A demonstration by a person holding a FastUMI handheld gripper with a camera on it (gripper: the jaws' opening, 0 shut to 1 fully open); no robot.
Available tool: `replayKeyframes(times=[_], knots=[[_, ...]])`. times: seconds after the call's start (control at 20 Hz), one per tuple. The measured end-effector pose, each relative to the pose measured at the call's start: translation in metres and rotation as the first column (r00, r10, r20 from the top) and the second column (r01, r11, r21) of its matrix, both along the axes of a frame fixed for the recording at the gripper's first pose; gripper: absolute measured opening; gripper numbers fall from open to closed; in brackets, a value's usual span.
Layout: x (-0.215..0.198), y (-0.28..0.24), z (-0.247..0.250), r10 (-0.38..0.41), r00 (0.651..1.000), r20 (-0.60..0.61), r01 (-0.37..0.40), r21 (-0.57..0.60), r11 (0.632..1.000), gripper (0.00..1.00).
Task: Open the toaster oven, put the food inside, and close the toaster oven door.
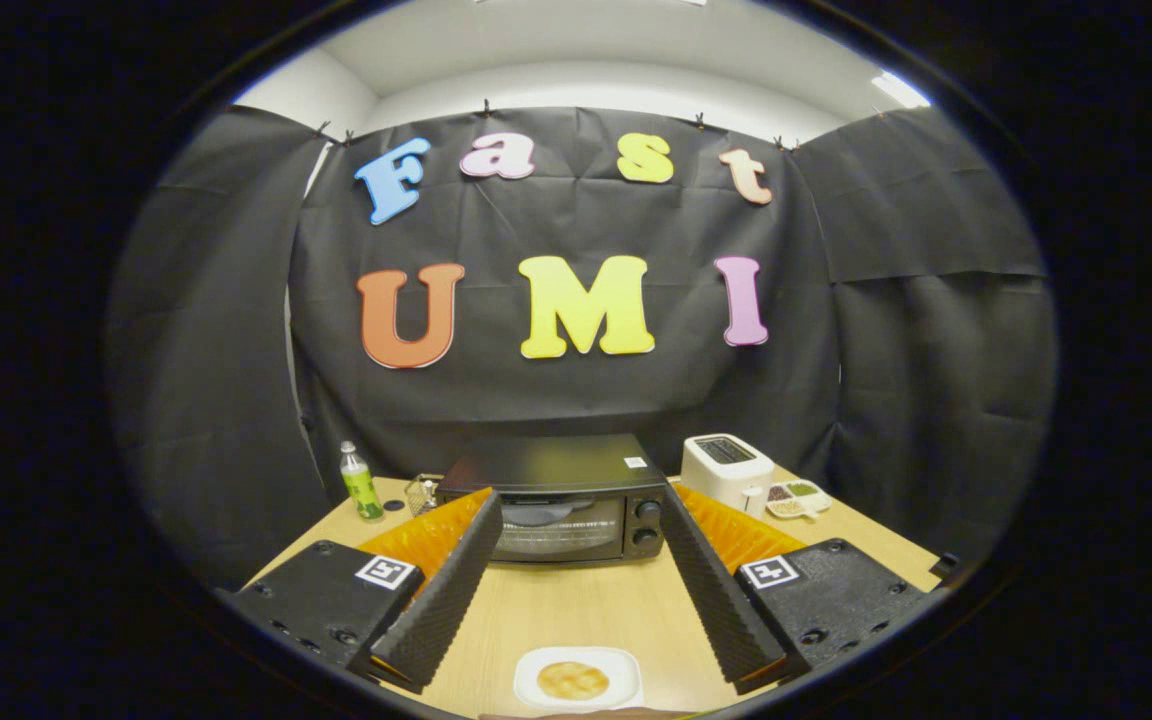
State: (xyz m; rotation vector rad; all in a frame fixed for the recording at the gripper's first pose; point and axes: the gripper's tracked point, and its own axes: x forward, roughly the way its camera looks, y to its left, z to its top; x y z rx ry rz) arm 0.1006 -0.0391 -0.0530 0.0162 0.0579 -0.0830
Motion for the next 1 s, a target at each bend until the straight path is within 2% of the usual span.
replayKeyframes(times=[0.35,0.6,0.85,1.0], knots=[[0.062,-0.023,-0.017,0.001,1.0,0.013,-0.002,0.037,0.999,1.0],[0.101,-0.026,-0.03,0.017,0.999,0.031,-0.017,0.007,1.0,1.0],[0.139,-0.023,-0.058,0.031,1.0,-0.004,-0.031,0.04,0.999,1.0],[0.164,-0.021,-0.086,0.041,0.999,-0.034,-0.04,0.018,0.999,1.0]])
